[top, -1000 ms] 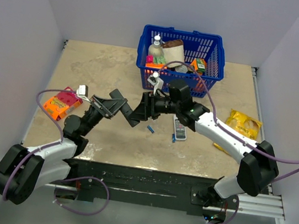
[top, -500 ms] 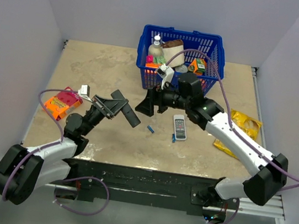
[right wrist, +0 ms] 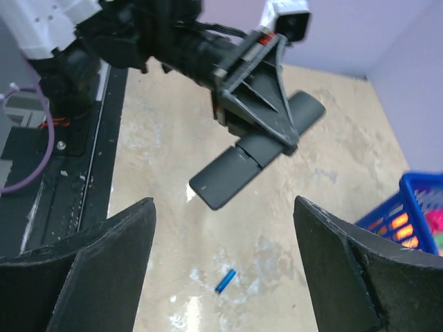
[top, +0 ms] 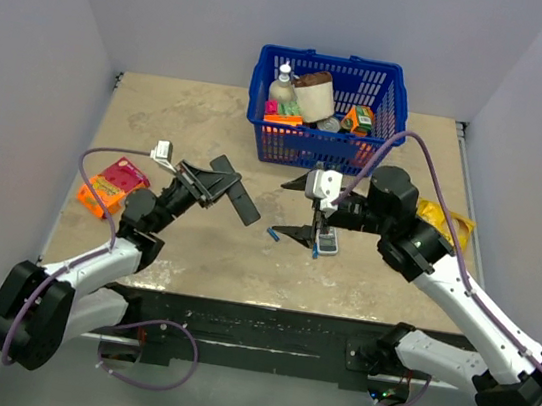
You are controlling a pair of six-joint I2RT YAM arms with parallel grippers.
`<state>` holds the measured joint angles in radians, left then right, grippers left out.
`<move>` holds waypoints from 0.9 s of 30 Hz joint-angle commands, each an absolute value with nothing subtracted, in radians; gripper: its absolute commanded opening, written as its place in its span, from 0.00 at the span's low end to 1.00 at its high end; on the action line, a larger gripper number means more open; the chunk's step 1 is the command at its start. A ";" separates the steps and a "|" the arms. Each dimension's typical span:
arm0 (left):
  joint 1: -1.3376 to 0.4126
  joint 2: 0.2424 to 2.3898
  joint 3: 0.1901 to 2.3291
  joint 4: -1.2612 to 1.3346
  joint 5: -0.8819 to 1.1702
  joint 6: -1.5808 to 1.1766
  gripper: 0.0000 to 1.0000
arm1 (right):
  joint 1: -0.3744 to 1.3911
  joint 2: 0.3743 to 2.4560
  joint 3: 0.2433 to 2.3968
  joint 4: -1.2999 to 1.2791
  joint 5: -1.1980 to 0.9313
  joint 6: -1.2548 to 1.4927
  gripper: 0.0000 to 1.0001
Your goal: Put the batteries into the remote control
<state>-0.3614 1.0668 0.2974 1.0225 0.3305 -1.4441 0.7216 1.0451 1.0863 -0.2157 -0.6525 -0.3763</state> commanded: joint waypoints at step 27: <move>-0.371 1.112 0.568 0.769 0.522 -1.407 0.00 | 0.778 1.258 1.259 -0.368 -0.873 -0.850 0.64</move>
<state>-0.3626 1.0981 0.5121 0.7605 0.4889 -1.4170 0.7616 1.2484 1.2175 -0.3584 -0.9005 -0.8085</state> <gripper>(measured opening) 0.229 0.643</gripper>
